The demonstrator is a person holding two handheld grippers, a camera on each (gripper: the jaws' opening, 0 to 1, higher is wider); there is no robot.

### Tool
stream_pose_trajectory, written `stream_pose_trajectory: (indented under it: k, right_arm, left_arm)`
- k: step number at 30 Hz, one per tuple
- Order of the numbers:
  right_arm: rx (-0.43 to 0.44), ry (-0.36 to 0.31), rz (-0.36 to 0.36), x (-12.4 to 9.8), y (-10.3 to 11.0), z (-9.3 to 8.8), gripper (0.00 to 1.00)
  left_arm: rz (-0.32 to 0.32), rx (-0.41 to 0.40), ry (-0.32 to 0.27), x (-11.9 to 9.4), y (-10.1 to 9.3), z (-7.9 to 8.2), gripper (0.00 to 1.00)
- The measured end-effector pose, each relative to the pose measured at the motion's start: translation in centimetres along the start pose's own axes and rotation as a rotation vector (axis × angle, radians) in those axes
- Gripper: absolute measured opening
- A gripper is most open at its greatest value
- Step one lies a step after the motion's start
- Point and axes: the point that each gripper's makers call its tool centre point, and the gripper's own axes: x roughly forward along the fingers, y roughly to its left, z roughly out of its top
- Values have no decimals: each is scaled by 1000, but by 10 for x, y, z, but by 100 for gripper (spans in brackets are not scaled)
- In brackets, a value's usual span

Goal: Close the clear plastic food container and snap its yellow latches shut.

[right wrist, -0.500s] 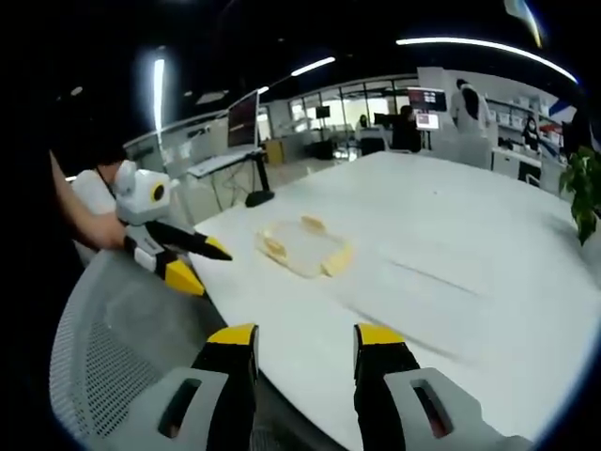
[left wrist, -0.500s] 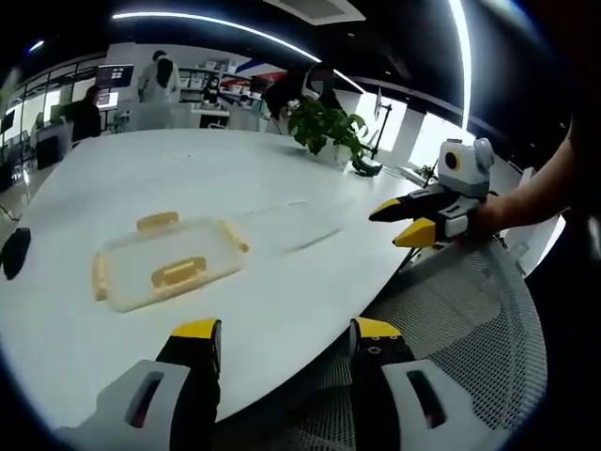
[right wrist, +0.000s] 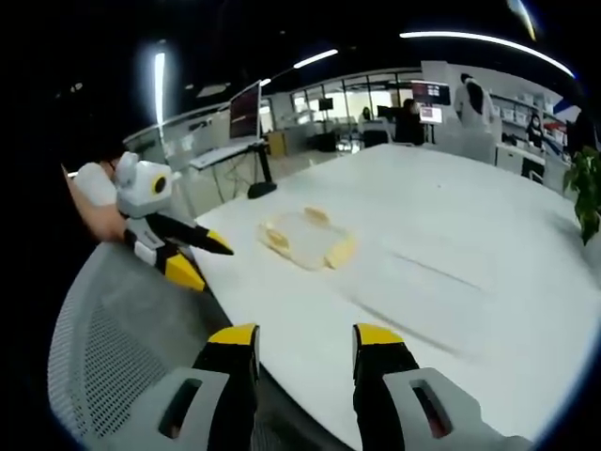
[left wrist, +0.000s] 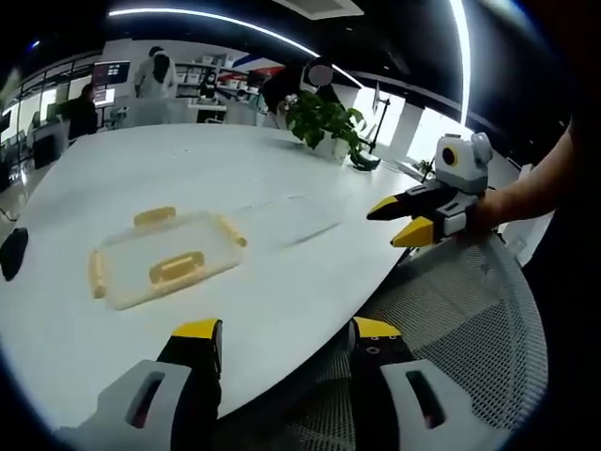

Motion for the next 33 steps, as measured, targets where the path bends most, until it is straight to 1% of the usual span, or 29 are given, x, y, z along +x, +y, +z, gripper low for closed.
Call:
stream_pose_trajectory:
  k: [9,12,14,17,21,23,24,25,26,30,33]
  right_arm:
    - [-5,6,13,1,3,1,38]
    - [-9,2,15,1,3,2,38]
    - [-8,1,14,1,1,1,38]
    - [-4,1,15,1,1,2,38]
    - [-6,-9,24,0,4,7,38]
    - [-10,-18,31,0,6,11,38]
    - [-5,-18,35,0,7,12,38]
    - [0,-24,43,-1,8,14,38]
    - [2,-30,45,-1,9,16,38]
    - [-7,-21,63,-2,14,14,38]
    - [-8,-29,78,-2,18,18,39]
  left_arm:
    - [-4,-10,-7,0,1,2,53]
    - [18,-5,-21,-2,5,6,56]
    - [7,-15,-15,-1,3,5,56]
    - [2,-9,-12,0,2,4,56]
    - [-6,-38,-17,-1,3,5,55]
    - [6,-33,-31,-3,6,8,54]
    - [8,-39,-34,-4,6,9,55]
    - [6,-62,-47,-3,7,11,57]
    - [5,-65,-50,-3,7,12,58]
    - [-4,-56,-42,-2,3,12,60]
    - [-18,-47,-50,-2,1,15,65]
